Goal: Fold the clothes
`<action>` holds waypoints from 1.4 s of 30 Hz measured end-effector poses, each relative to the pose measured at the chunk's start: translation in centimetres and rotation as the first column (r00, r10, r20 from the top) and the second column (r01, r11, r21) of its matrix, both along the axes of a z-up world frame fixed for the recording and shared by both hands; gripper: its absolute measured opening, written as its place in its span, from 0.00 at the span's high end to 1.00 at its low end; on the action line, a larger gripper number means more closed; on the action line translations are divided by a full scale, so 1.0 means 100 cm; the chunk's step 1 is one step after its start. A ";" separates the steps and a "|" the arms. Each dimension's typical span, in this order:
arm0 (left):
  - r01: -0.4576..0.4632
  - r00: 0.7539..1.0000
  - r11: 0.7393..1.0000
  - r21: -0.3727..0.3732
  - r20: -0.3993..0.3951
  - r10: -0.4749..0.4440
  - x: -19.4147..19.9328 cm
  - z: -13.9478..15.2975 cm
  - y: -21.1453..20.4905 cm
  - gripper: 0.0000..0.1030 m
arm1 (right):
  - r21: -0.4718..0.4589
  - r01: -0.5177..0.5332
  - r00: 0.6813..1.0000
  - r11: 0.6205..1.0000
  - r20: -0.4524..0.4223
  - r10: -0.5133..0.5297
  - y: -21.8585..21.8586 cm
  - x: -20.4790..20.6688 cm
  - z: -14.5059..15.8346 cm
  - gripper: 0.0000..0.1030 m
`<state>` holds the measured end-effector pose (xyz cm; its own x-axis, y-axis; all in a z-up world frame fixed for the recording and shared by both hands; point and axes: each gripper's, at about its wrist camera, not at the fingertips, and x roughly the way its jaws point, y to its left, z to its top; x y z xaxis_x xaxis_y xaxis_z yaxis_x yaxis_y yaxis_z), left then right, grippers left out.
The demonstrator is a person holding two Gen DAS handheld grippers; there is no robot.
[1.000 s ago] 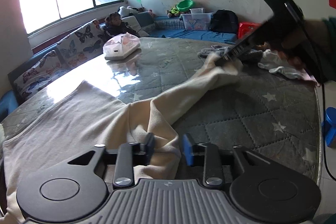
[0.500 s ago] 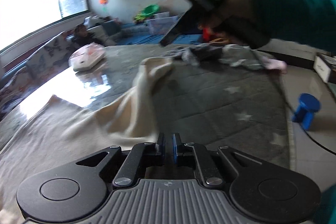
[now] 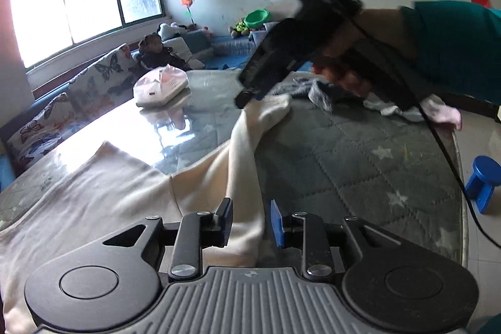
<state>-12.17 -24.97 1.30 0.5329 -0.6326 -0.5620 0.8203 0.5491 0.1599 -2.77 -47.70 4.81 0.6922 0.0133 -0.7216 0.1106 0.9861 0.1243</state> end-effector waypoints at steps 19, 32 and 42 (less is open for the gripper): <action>0.038 0.999 0.999 0.003 -0.022 -0.038 -0.010 -0.005 0.007 0.64 | -0.174 0.059 0.979 0.983 0.204 -0.023 0.022 -0.027 0.041 0.98; 0.044 0.998 0.999 -0.015 -0.040 -0.044 -0.006 0.003 0.008 0.62 | -0.186 0.169 0.984 0.968 0.087 -0.155 -0.016 -0.049 0.000 0.93; 0.011 0.993 1.000 -0.029 -0.116 -0.014 -0.009 0.001 0.014 0.55 | -0.167 0.024 0.998 0.986 0.063 -0.014 0.011 -0.004 -0.021 0.68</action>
